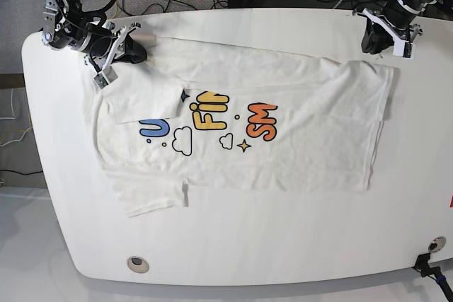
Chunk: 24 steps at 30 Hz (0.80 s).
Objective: Fold the T-shirt properly
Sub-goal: 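Pull the shoulder edge with the left gripper away from the right gripper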
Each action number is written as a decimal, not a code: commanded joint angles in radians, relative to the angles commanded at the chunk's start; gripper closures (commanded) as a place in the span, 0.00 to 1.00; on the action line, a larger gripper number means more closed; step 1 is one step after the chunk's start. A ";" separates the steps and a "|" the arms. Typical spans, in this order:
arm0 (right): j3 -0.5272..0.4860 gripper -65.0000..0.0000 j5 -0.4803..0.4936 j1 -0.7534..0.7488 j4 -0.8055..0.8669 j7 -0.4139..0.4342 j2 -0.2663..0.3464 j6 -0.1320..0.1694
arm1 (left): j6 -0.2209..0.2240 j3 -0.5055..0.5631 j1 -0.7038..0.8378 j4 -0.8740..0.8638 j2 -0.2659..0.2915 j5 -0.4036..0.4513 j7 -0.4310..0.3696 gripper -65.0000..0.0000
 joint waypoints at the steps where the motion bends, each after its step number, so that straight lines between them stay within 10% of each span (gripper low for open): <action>1: -0.014 1.00 0.000 0.002 0.000 0.000 0.000 0.000 | 0.000 -0.014 -0.002 0.000 -0.002 -0.002 0.000 0.86; 3: -0.034 1.00 0.000 0.014 0.000 0.000 0.000 0.000 | 0.000 -0.063 -0.005 0.000 -0.002 -0.002 0.000 0.82; 9: -0.054 1.00 0.000 0.021 0.000 0.000 -0.005 0.000 | 0.000 -0.176 -0.094 -0.020 -0.003 0.002 0.092 0.26; 14: -0.054 1.00 0.000 0.040 -0.003 0.000 -0.005 0.000 | 0.000 -0.213 -0.239 -0.071 -0.003 0.008 0.239 0.25; 24: -0.049 1.00 0.000 0.044 -0.003 0.000 -0.005 0.000 | 0.000 -0.190 -0.430 -0.322 -0.017 0.008 0.249 0.25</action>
